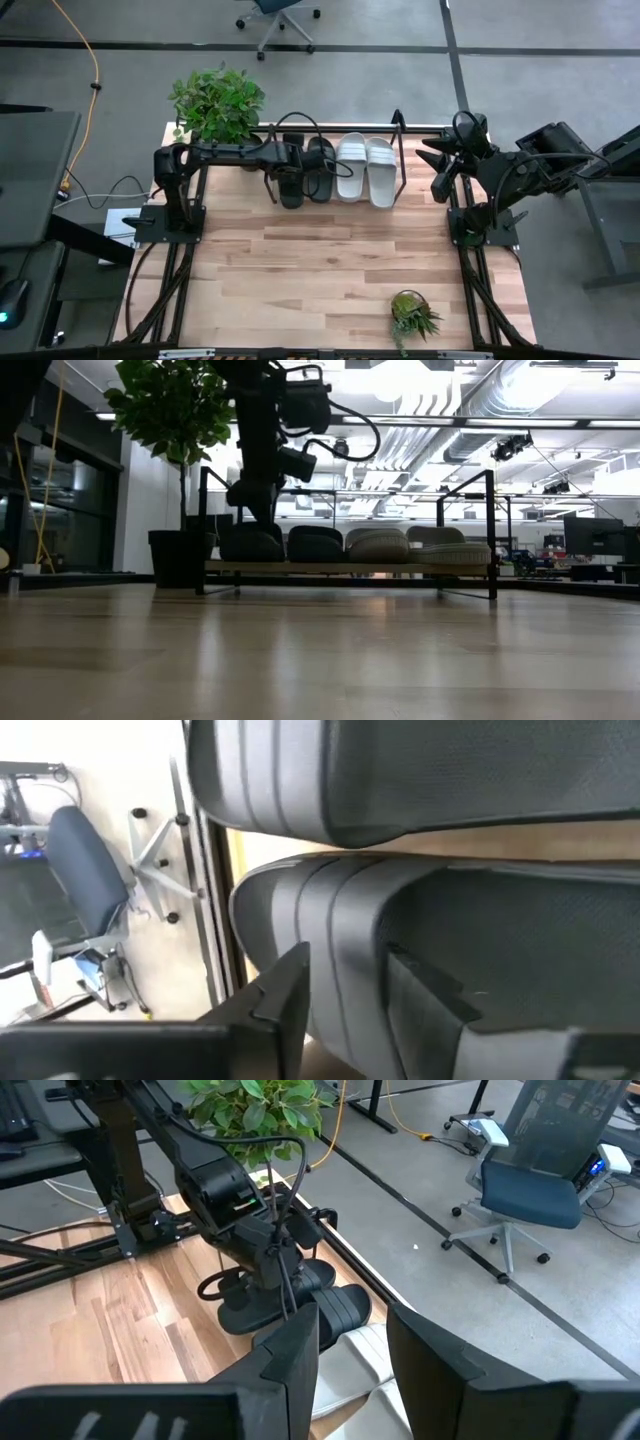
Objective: Pick and place slides into the shelf
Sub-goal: Adjust the black slipper on the shelf, then return to Home Position
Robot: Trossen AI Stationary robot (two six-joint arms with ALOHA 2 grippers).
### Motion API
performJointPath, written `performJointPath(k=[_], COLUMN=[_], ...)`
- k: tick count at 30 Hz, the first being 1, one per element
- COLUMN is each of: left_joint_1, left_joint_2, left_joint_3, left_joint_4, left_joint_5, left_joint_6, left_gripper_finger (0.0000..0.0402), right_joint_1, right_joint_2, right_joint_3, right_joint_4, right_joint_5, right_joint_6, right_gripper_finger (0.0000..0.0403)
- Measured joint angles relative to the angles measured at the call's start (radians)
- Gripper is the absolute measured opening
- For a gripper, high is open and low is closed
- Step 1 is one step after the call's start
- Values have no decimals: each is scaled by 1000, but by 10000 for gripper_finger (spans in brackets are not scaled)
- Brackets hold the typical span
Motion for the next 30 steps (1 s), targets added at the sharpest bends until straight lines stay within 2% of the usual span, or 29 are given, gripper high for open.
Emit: performJointPath(k=[5, 13, 22, 30], left_joint_1=[0, -4, -44, -150], left_joint_2=[-28, -83, -133, -215], left_joint_3=[0, 0, 1, 148], left_joint_4=[1, 2, -2, -11], left_joint_5=[-17, -25, 35, 101], left_joint_6=[-8, -21, -44, -224], left_gripper_finger=[133, 136, 136, 136], right_joint_1=[0, 0, 0, 0], right_joint_2=[0, 0, 0, -1], right_joint_3=[0, 0, 0, 0], right_joint_4=[0, 0, 0, 0], right_joint_5=[0, 0, -5, -53], right_joint_6=[0, 0, 0, -17], right_gripper_finger=[114, 114, 114, 114])
